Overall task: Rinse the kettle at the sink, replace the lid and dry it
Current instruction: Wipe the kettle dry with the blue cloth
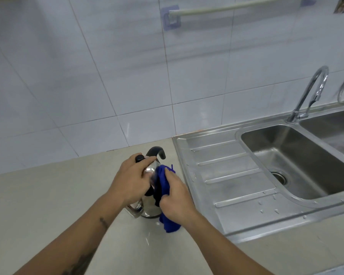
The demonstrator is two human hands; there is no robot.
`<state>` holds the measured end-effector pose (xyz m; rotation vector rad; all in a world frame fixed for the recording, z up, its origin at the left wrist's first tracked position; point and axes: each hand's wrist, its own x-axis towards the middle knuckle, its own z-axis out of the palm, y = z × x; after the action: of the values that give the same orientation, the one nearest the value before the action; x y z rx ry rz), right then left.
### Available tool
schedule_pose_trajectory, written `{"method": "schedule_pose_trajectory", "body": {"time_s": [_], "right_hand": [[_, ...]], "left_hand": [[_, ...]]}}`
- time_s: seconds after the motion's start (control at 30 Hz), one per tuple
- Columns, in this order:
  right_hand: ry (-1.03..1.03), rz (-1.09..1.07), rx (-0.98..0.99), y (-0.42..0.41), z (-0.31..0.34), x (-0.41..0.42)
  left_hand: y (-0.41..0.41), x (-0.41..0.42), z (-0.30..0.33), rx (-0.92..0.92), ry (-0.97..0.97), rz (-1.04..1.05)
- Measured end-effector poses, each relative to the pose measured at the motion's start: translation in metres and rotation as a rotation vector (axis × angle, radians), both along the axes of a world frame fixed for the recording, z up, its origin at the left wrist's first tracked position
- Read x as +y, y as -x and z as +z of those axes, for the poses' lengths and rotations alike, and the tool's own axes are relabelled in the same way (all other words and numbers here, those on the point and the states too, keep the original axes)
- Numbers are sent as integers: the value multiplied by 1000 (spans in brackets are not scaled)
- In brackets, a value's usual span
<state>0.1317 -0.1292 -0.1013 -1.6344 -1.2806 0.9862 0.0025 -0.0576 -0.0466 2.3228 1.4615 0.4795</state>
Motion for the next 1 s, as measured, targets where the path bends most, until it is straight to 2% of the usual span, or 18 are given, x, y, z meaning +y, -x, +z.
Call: {"method": "schedule_pose_trajectory", "body": {"time_s": [0.1, 0.17, 0.37, 0.6, 0.67, 0.83, 0.9, 1.0], "right_hand": [[-23, 10, -26, -5, -2, 11], [45, 0, 0, -10, -10, 14], [233, 1, 67, -11, -27, 4], [-7, -4, 50, -17, 2, -3], [-2, 35, 13, -24, 6, 9], [130, 82, 35, -38, -6, 23], [171, 101, 37, -39, -18, 18], [117, 79, 94, -33, -34, 6]], "left_hand": [[17, 6, 15, 167, -21, -117], [21, 11, 16, 224, -32, -143], [26, 11, -2, 191, -125, -91], [19, -4, -15, 277, -312, -81], [21, -4, -15, 247, -281, -112], [35, 1, -20, 119, -59, -286], [37, 2, -20, 106, -67, -292], [37, 1, -22, 62, -105, -243]]}}
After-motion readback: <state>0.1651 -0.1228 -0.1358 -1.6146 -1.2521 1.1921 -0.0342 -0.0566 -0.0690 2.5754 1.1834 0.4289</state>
